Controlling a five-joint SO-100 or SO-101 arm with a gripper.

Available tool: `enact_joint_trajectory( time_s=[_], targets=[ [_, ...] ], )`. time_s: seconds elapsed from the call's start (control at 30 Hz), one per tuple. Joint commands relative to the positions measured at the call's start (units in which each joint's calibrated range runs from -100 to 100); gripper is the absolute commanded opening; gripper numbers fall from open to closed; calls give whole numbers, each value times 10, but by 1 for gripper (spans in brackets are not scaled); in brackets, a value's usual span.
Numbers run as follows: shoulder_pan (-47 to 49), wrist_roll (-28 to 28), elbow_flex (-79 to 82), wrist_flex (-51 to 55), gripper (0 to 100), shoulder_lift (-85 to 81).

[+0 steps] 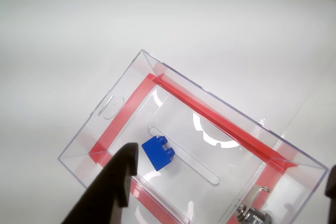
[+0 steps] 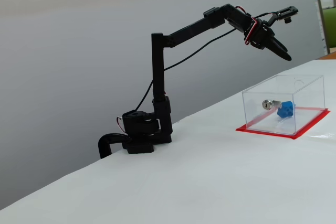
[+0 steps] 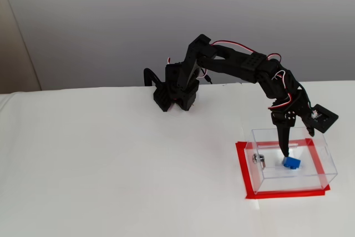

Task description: Pick the blue lego brick and place it into the transparent box

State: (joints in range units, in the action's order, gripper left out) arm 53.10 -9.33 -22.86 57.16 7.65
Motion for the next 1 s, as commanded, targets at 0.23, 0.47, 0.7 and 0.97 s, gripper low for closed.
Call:
enact_joint_trajectory(
  time_s=[0.23,0.47,0.7,0.97],
  targets=[
    [-5,-1,-2,-1,39,-3],
    [-6,-1,-2,-1,39,-3],
    [-12,2,-2,-1,24,-4],
    [-36,6,-2,-1,5,-14]
  ],
)
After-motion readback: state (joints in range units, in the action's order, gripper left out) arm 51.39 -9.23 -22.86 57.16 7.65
